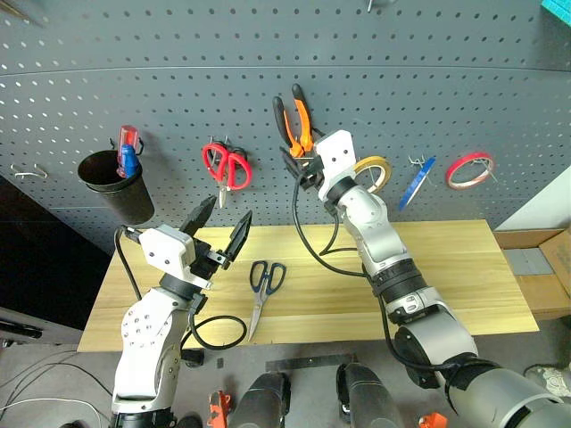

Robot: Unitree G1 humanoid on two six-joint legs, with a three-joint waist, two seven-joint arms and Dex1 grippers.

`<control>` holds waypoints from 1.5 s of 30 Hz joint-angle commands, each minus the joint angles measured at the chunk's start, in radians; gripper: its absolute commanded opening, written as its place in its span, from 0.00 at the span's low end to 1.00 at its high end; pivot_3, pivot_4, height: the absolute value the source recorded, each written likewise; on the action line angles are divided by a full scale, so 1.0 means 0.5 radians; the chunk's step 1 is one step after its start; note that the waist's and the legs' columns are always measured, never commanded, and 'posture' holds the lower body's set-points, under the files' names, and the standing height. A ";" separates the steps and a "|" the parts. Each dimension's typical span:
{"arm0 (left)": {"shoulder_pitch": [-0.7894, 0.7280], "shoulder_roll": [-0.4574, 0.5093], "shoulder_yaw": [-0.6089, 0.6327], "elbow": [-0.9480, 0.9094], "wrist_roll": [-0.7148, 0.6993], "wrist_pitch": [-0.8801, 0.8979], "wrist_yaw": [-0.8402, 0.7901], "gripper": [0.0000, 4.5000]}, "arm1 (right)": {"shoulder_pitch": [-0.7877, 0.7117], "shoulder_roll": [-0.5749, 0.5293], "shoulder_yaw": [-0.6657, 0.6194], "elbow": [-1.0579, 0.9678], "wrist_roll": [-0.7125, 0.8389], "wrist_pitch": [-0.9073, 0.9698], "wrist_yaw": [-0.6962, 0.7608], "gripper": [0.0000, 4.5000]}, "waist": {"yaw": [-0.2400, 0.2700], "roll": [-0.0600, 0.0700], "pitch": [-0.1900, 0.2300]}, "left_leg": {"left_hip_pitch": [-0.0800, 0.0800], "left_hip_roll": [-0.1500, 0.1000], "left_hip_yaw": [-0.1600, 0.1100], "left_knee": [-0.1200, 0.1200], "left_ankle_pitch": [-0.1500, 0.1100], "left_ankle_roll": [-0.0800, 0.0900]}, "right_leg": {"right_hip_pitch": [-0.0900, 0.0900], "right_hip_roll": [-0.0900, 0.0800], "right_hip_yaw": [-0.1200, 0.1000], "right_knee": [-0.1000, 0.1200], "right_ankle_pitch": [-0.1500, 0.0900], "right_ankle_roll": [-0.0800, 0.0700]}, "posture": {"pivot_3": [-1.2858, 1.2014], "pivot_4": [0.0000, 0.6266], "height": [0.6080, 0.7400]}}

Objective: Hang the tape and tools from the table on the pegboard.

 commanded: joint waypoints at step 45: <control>-0.229 -0.096 -0.618 0.447 0.410 2.113 0.568 0.76 | 1.053 -0.831 0.430 -1.822 0.542 1.668 0.808 0.99 | -0.041 -0.002 0.002 | 0.003 0.005 -0.002 0.000 -0.002 0.002 | 0.009 -0.002 -0.002 -0.008 0.000 0.001 | 0.48 0.39 1.00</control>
